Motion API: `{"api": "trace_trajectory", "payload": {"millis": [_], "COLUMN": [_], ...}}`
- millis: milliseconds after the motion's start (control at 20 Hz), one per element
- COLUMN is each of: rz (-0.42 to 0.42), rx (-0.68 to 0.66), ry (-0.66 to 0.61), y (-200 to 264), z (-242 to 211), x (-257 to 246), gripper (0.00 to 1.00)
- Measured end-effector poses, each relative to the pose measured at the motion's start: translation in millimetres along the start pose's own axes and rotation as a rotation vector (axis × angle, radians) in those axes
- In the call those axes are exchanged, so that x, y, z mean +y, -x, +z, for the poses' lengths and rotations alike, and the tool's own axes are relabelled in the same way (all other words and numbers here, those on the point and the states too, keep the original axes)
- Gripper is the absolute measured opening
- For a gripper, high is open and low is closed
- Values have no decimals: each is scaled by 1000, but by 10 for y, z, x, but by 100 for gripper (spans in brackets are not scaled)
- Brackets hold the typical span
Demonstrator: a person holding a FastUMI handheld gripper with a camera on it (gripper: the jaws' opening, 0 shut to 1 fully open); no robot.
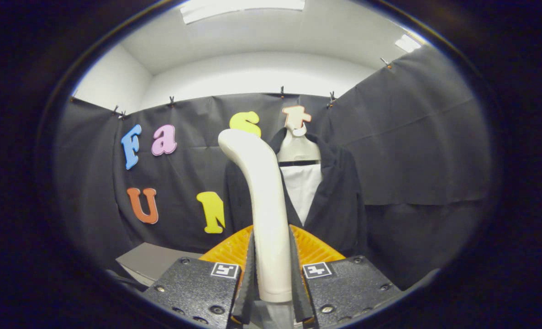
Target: Iron the clothes twice with a garment steamer, once on the left side and once on the right side.
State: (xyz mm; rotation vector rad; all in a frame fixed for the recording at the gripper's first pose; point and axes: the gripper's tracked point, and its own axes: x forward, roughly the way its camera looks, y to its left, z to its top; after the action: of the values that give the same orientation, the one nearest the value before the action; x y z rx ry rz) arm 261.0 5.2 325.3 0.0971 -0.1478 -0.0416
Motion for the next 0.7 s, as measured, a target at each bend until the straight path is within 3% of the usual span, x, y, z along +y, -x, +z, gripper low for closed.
{"api": "trace_trajectory", "payload": {"millis": [350, 700], "rz": [-43, -53], "rx": [10, 97], "ry": [70, 119], "y": [-575, -758], "z": [27, -410], "x": [-48, -184], "gripper": [38, 38]}}
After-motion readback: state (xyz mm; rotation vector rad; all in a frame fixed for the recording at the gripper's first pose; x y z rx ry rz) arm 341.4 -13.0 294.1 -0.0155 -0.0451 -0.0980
